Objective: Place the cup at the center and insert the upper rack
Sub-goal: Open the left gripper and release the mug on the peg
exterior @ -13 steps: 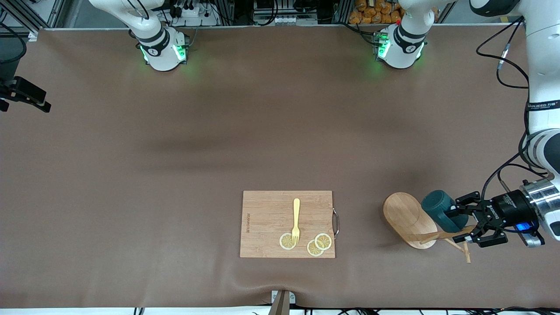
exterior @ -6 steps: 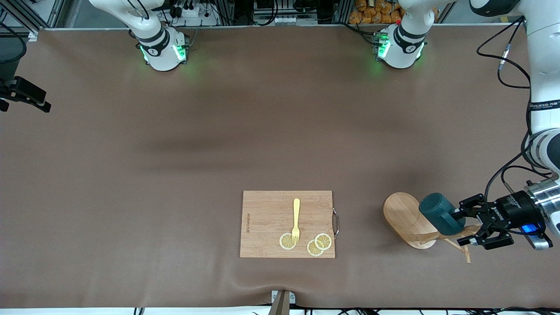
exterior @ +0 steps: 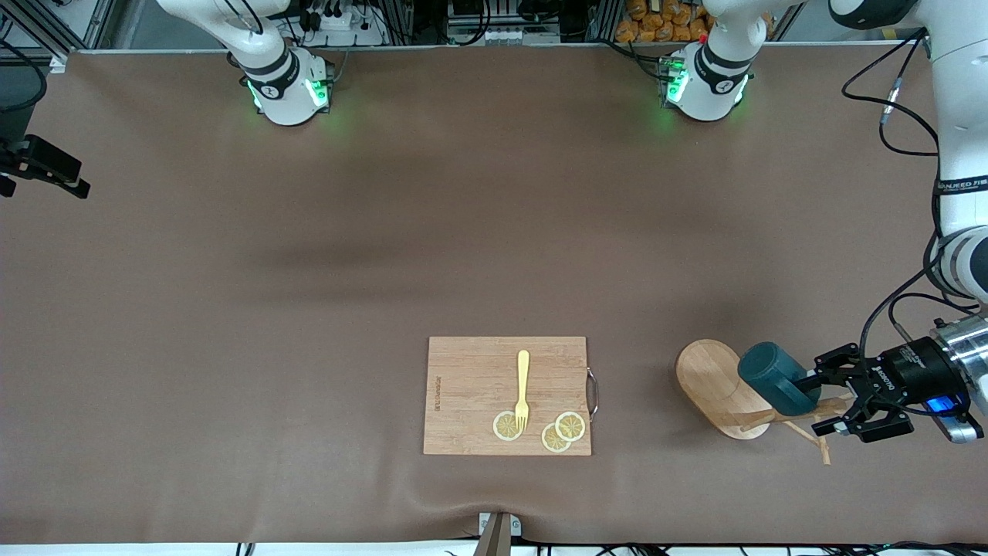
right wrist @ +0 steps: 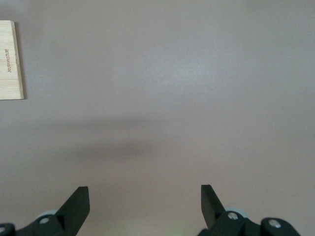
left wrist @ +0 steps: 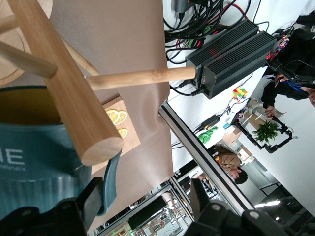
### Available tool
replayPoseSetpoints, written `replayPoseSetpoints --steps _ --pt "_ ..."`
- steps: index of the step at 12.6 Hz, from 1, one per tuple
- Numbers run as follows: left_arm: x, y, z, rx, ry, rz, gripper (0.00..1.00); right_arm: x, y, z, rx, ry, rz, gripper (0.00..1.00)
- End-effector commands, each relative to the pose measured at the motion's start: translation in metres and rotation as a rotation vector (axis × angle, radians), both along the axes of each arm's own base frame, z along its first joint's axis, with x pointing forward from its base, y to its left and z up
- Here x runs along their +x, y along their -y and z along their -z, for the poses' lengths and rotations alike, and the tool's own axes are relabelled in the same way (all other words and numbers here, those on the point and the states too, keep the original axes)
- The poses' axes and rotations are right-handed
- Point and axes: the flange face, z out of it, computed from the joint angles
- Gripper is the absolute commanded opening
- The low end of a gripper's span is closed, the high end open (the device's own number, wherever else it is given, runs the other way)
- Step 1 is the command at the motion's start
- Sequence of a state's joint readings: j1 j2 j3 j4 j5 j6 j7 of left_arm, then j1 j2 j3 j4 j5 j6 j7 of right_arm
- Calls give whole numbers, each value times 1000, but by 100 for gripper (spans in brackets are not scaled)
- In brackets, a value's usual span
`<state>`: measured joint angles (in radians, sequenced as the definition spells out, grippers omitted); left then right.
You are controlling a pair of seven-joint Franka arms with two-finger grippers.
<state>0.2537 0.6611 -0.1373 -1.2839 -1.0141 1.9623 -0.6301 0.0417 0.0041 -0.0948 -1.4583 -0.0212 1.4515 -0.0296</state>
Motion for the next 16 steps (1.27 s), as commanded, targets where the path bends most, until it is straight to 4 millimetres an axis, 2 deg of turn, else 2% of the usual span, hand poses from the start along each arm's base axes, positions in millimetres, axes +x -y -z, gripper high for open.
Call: replayPoseSetpoints --steps 1,3,7,10,16 --pt "-1 -8 -4 52 18 23 79 0 0 -5 -10 0 7 100" --pt "-4 -9 -7 108 13 55 79 0 0 -5 -10 -2 7 100" --pt "-13 -9 -33 242 40 135 80 0 0 -6 -10 1 7 100" --pt "-21 2 -62 395 70 204 81 0 0 -5 -10 0 7 100" --pt "-36 56 -96 820 118 466 81 0 0 -5 -10 0 7 100"
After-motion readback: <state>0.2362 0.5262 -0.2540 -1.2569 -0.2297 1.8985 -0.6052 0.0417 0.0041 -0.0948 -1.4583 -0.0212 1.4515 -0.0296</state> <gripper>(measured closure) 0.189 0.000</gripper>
